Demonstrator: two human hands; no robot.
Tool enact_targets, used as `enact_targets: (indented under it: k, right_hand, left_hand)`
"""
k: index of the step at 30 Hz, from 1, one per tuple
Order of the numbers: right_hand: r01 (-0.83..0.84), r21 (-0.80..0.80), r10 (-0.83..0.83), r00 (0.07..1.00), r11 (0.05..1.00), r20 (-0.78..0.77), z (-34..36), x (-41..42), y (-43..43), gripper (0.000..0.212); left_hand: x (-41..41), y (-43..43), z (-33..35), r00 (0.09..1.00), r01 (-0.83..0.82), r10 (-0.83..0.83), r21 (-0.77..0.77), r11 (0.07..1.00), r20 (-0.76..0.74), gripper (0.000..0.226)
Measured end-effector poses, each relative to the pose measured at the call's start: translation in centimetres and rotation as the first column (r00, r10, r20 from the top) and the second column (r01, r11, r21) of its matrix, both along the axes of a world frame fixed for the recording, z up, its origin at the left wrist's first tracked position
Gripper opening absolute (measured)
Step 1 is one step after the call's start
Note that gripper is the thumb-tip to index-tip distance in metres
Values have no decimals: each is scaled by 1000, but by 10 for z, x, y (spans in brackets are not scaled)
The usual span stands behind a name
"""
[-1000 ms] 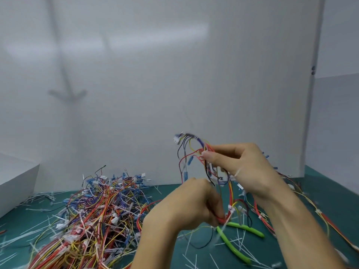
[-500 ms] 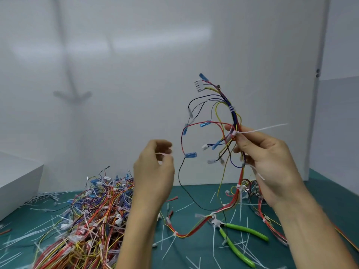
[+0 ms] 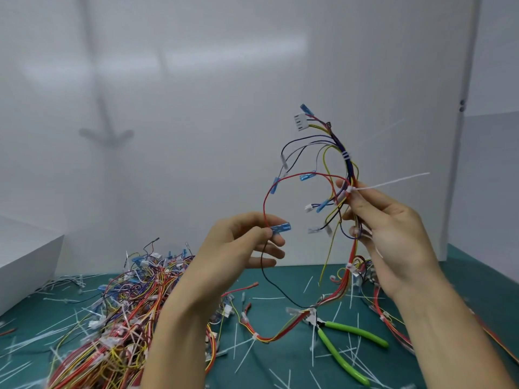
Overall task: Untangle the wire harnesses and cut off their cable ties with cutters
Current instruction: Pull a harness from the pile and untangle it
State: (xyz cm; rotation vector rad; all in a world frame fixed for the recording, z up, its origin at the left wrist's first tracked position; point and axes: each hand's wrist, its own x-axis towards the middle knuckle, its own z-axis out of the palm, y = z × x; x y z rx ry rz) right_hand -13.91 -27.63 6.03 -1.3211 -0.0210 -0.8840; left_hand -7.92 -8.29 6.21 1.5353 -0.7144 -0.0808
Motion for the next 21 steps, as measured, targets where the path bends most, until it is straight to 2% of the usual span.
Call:
enact_targets:
  k: [4,8,12,17,19,21]
  right_hand:
    - [84,-49,-83,996,995,5,-1,1,2,14]
    - [111,-83,-111,994,990,-1,-1,1,5,14]
    - [99,-52,-99,995,994,16,0,0,5,17]
    - [76,5,-76,997,997,-15,2,-1,2,13]
    - [33,47,-32,999,998,-30,3,-2,0,15]
    - [-48,98,50,999,994,-12,4,-4,-1,16]
  left_hand:
    - [4,2,-2,998,-41,47,-134,990,43,23]
    - [9,3,-5,994,-98,104,-140,985,40,16]
    - [14,1,-8,962,-238,254,-150,960,102,15]
    - [18,3,-6,912,-322,379,-297,899,158,13]
    - [18,4,-6,926,-291,338,-251,923,169,14]
    - [18,4,-8,959,-214,230,-108,971,168,19]
